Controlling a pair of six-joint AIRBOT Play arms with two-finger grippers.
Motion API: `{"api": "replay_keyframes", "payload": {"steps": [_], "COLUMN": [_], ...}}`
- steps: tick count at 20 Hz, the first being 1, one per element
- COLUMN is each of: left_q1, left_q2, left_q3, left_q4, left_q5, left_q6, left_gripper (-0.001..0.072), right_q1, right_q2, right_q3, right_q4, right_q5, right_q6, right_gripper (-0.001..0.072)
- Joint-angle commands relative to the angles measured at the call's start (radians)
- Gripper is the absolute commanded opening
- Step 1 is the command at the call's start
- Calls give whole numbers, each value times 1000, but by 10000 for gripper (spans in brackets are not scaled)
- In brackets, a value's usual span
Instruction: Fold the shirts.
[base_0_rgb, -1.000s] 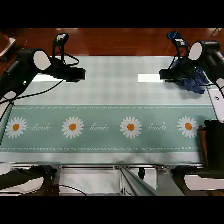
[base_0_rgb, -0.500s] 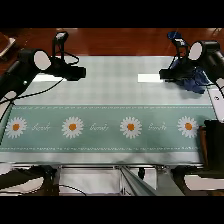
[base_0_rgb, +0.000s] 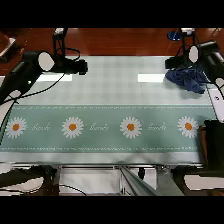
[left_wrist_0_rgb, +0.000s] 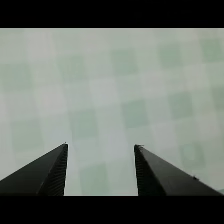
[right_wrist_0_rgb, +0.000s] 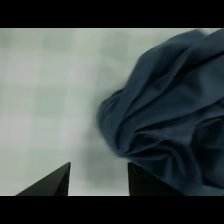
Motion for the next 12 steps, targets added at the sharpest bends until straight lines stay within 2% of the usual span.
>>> {"api": "replay_keyframes", "payload": {"steps": [1, 3, 8, 12], "left_q1": [0, -1, -1, -2], "left_q2": [-8, -8, -8, -8], "left_q3": [1, 1, 1, 0], "left_q4": [30, 29, 29, 29], "left_q5": [132, 171, 170, 167], "left_q6": [5, 5, 5, 5], "left_gripper": [508, 508, 508, 508], "right_q1": [-99, -180, -324, -349], "right_q2": [-50, -111, -267, -331], "right_q3": [1, 12, 93, 108], "right_q4": [-136, -30, 252, 294], "right_q5": [-180, -169, -103, -61], "right_q6": [226, 227, 119, 103], "right_gripper": [414, 413, 412, 410]}}
